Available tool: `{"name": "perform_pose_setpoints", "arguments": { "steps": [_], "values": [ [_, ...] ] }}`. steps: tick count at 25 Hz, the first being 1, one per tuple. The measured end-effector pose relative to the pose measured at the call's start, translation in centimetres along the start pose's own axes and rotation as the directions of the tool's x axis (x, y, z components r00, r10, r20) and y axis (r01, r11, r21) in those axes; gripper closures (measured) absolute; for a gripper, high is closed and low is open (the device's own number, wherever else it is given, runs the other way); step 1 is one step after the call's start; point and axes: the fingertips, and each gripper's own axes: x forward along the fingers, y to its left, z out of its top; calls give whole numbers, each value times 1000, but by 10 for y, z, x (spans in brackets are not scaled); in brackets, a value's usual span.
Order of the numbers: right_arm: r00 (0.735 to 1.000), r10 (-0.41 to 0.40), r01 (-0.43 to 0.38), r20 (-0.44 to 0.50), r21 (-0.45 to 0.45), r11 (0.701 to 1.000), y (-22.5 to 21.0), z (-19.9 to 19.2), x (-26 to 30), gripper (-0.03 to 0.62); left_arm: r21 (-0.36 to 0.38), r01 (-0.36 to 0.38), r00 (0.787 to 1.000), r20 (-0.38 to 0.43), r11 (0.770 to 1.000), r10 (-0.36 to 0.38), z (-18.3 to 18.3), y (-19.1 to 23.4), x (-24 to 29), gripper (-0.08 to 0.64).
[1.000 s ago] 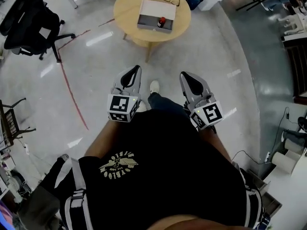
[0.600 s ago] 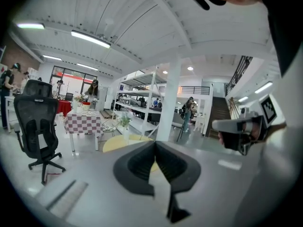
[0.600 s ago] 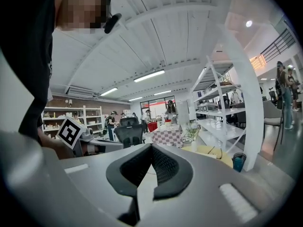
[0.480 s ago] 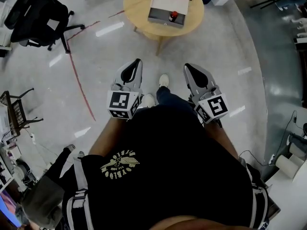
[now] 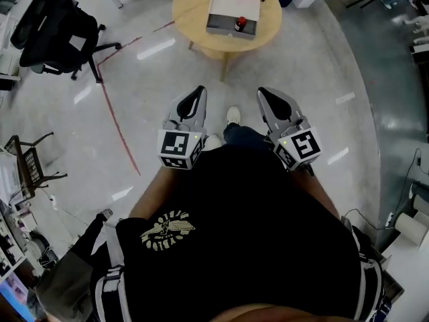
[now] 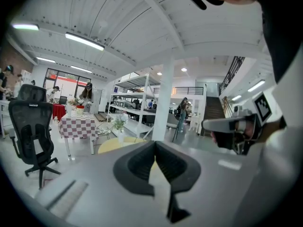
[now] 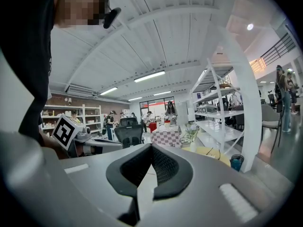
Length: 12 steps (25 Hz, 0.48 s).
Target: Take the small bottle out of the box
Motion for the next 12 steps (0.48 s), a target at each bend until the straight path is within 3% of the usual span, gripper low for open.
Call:
{"name": "perform_pose_setpoints", "arguments": {
  "steps": [12],
  "values": [
    [1000, -5, 5, 4, 17, 1000, -7, -1, 0, 591, -28, -22, 1000, -23, 999, 21, -8, 6, 2, 560]
  ]
}}
